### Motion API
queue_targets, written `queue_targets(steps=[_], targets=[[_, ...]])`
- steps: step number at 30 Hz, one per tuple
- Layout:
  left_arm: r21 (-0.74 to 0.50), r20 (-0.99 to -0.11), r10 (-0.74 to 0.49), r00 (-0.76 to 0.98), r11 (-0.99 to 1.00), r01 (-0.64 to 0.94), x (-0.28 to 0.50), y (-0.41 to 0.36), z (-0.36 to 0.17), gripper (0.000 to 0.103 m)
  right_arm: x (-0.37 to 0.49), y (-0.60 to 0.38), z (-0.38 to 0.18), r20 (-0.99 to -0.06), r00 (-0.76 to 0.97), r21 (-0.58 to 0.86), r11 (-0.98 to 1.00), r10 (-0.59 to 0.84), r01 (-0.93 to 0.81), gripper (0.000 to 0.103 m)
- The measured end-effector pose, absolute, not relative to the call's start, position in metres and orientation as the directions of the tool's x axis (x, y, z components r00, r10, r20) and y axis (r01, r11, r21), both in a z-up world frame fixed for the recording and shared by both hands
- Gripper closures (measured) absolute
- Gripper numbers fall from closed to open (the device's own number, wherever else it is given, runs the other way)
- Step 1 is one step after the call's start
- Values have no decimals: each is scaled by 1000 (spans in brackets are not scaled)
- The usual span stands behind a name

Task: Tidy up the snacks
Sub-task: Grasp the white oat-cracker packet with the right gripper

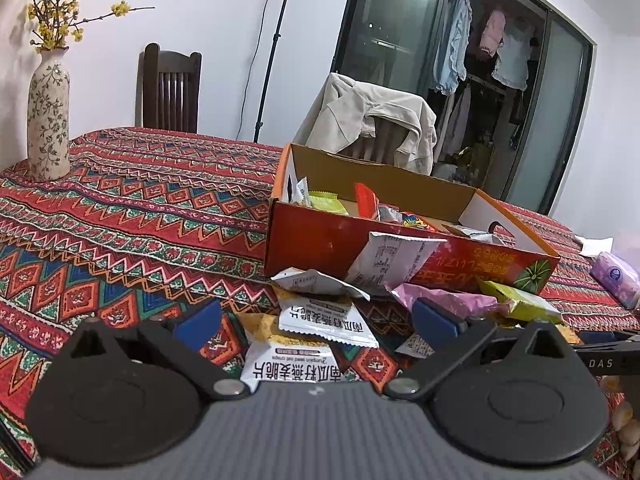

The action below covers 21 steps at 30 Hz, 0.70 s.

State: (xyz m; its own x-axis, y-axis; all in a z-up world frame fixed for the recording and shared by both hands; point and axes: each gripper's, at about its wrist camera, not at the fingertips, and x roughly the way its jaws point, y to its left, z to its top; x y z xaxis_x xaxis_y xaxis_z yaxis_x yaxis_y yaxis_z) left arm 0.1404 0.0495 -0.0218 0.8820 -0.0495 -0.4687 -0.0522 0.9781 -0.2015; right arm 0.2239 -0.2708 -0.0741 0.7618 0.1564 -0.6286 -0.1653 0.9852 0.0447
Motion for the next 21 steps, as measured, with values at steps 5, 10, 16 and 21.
queue_targets(steps=[5, 10, 16, 21], targets=[[-212, -477, -53, 877, 976, -57, 142, 51, -23, 0, 220, -268, -74, -618, 767, 41, 981, 172, -187, 23], [-216, -483, -55, 874, 975, -58, 143, 52, -24, 0, 215, -267, -72, -606, 773, 45, 979, 187, -201, 32], [-217, -491, -53, 870, 974, -63, 144, 51, -25, 0, 210, -271, -69, -588, 786, 54, 980, 188, -194, 34], [-212, -491, -45, 870, 975, -69, 144, 51, -25, 0, 202, -271, -64, -548, 815, 48, 980, 189, -195, 34]])
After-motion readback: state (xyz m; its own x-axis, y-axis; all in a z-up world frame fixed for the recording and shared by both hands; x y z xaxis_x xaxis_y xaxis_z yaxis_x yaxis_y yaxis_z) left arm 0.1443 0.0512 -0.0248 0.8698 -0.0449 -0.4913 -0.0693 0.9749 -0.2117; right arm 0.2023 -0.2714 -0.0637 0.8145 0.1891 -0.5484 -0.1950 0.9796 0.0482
